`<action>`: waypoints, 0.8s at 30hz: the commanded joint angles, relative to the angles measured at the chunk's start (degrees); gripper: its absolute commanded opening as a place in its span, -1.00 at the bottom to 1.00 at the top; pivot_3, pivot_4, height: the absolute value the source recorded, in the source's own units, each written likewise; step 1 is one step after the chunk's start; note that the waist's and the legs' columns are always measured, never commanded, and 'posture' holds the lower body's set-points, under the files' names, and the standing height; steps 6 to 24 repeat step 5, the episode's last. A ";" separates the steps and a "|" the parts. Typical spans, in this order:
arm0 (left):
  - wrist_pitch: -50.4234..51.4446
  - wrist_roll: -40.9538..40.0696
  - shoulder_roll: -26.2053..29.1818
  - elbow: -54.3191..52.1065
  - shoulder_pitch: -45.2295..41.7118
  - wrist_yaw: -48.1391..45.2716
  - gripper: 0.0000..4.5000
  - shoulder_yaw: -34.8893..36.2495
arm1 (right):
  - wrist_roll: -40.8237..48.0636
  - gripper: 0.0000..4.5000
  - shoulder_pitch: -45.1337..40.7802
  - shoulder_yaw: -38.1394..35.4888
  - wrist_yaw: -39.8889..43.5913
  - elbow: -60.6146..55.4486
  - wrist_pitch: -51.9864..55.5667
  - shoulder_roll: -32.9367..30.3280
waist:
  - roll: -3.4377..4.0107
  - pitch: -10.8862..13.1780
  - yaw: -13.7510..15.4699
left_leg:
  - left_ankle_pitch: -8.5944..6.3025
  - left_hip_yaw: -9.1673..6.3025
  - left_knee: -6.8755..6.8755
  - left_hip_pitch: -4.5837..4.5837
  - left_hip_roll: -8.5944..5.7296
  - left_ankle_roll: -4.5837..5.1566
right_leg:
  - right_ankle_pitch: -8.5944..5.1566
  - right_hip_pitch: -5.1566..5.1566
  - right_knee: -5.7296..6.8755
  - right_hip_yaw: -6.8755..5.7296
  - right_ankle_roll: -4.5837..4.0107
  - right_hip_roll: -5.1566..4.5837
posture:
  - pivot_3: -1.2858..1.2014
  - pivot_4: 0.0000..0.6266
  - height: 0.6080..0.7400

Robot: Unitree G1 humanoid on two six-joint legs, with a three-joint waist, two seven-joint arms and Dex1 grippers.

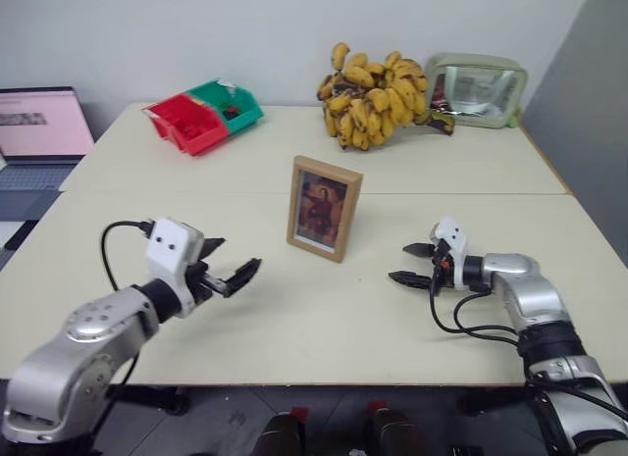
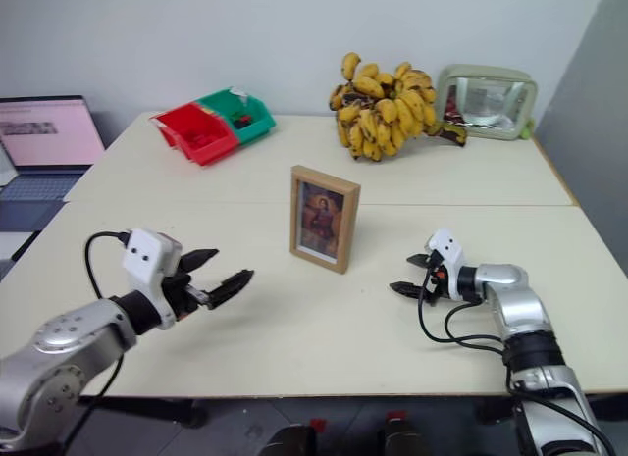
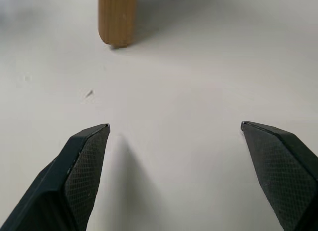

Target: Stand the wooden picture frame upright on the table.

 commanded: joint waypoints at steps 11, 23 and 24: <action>1.45 -1.02 9.91 17.06 -16.04 -17.34 1.00 -1.03 | 12.71 0.99 -5.09 -4.62 -8.19 -26.84 28.42 -2.76 | 0.00 0.02 -0.92 | 0.00 -0.06 -0.06 0.02 0.11 0.00 | -0.20 -0.05 0.08 -0.06 0.14 0.21 | 0.03 -0.52 1.00; 1.45 -1.02 9.91 17.06 -16.04 -17.34 1.00 -1.03 | 12.71 0.99 -5.09 -4.62 -8.19 -26.84 28.42 -2.76 | 0.00 0.02 -0.92 | 0.00 -0.06 -0.06 0.02 0.11 0.00 | -0.20 -0.05 0.08 -0.06 0.14 0.21 | 0.03 -0.52 1.00; 1.45 -1.02 9.91 17.06 -16.04 -17.34 1.00 -1.03 | 12.71 0.99 -5.09 -4.62 -8.19 -26.84 28.42 -2.76 | 0.00 0.02 -0.92 | 0.00 -0.06 -0.06 0.02 0.11 0.00 | -0.20 -0.05 0.08 -0.06 0.14 0.21 | 0.03 -0.52 1.00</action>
